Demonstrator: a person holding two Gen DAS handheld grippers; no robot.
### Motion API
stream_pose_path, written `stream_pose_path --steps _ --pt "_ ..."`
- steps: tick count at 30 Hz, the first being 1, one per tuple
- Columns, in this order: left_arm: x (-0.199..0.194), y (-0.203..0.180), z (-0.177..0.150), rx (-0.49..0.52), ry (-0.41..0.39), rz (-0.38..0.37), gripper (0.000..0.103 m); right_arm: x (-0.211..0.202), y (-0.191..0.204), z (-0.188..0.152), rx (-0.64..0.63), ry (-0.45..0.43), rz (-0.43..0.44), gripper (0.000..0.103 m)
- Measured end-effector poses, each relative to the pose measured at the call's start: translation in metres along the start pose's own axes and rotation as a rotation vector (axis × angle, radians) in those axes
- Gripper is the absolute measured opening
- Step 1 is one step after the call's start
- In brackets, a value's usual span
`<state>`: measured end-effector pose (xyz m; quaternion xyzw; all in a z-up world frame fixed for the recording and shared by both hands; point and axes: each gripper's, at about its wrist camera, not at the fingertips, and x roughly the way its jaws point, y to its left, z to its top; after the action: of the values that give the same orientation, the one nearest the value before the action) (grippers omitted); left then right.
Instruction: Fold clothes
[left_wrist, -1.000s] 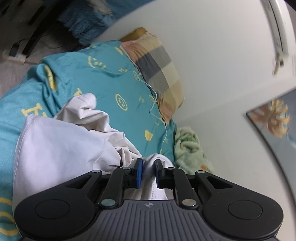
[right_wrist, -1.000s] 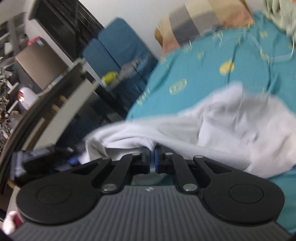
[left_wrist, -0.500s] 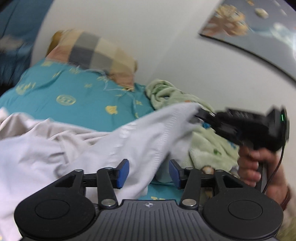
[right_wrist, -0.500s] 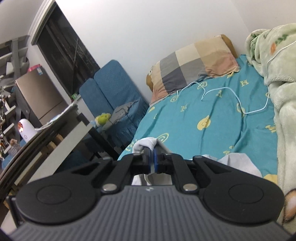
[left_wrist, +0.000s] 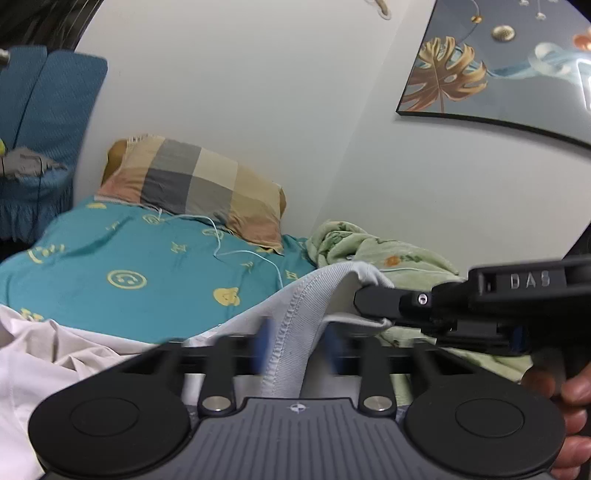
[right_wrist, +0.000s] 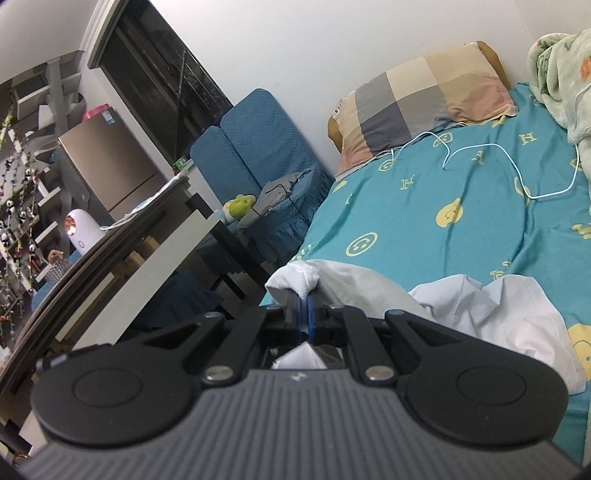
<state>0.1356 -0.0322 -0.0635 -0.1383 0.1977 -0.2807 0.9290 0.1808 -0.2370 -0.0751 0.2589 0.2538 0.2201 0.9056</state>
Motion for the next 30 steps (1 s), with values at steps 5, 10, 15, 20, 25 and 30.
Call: stream_pose_path --steps 5,10,15,20,25,30 --pt "-0.008 0.010 0.002 -0.031 0.012 -0.067 0.009 0.003 0.004 -0.001 -0.066 0.000 -0.089 0.007" --pt "-0.013 0.013 0.002 -0.019 0.044 -0.133 0.050 0.000 0.014 -0.003 -0.193 -0.035 -0.239 0.007" --pt "-0.021 0.017 0.007 -0.030 0.013 -0.126 0.065 -0.004 0.027 -0.007 -0.240 -0.016 -0.134 0.007" --pt "-0.024 0.039 0.011 -0.148 -0.029 -0.057 0.067 -0.003 0.040 -0.016 -0.287 0.018 -0.090 0.007" --pt "-0.023 0.047 0.016 -0.155 -0.038 -0.050 0.067 -0.006 0.040 -0.014 -0.273 0.013 -0.069 0.007" --pt "-0.019 0.039 0.010 -0.130 -0.006 -0.061 0.064 -0.014 0.040 -0.013 -0.231 -0.024 -0.016 0.007"
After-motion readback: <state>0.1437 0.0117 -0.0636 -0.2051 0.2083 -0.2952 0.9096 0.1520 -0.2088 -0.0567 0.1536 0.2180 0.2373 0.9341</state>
